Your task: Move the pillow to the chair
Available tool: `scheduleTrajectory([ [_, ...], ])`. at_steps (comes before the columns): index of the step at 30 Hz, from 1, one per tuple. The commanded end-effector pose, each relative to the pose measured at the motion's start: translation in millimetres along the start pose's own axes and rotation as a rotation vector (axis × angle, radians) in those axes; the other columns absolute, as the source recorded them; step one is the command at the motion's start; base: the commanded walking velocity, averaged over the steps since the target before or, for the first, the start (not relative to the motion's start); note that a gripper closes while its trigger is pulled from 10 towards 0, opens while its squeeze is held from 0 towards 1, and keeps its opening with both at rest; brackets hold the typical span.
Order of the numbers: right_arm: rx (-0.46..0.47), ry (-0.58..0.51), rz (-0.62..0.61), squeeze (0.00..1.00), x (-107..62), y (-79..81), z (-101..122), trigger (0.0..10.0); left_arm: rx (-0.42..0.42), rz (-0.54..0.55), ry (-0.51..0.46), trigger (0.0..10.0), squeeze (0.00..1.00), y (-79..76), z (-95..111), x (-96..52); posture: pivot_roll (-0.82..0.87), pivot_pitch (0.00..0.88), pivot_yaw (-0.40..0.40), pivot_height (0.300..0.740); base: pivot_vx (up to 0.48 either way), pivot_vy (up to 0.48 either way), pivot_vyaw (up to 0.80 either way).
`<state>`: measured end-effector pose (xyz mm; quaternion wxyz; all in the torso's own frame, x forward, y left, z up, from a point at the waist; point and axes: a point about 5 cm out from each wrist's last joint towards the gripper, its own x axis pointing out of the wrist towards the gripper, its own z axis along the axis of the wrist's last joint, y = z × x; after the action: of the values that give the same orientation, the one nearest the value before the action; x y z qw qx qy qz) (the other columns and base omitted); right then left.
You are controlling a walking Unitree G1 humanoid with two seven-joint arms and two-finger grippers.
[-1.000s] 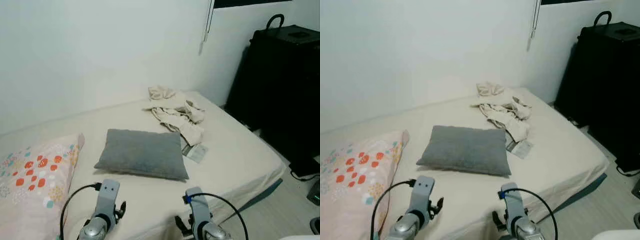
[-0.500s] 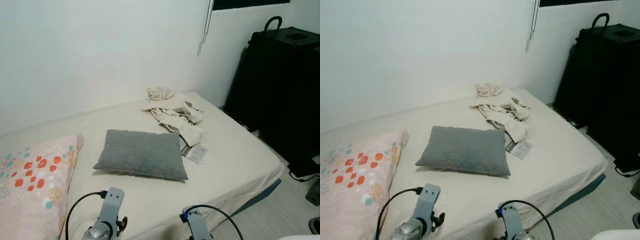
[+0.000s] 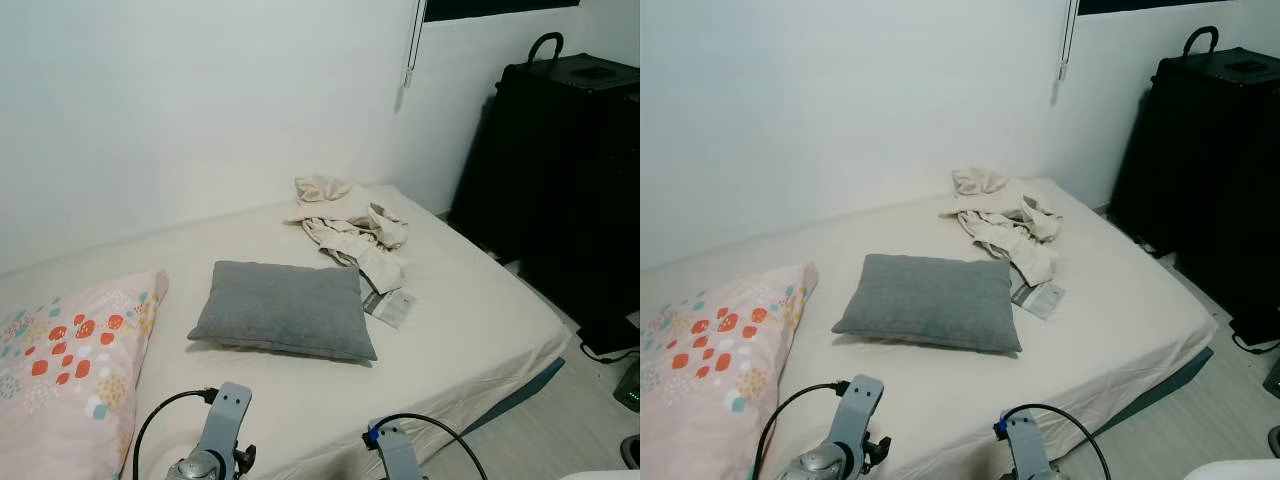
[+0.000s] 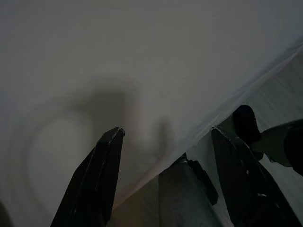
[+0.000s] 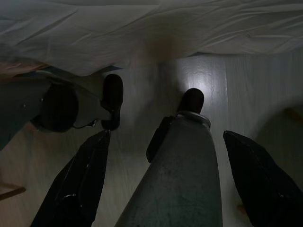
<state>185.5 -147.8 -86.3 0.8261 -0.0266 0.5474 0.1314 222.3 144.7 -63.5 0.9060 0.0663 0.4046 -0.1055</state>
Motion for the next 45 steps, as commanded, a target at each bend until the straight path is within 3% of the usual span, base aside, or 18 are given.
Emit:
scheduleTrajectory([
  [1, 0.012, -0.001, -0.005, 0.0, 0.4, 0.7, -2.7, 10.0, 0.005, 0.003, 0.006, 10.0, 0.0, 2.7, -0.4, -0.1, 0.02, 0.0, 0.026, 0.74, 0.0, 0.0, 0.0],
  [29, -0.051, 0.002, -0.005, 0.0, 1.4, 4.4, -11.4, 10.0, 0.037, -0.002, 0.025, 10.0, 0.0, 2.2, -7.4, -1.1, 0.02, 0.0, 0.033, 0.74, 0.0, 0.0, 0.0],
  [45, -0.039, -0.014, 0.003, 0.0, 1.5, 5.3, -7.4, 10.0, 0.04, -0.004, 0.028, 10.0, 0.0, 3.4, -5.7, -0.7, 0.02, 0.0, 0.035, 0.74, 0.0, 0.0, 0.0],
])
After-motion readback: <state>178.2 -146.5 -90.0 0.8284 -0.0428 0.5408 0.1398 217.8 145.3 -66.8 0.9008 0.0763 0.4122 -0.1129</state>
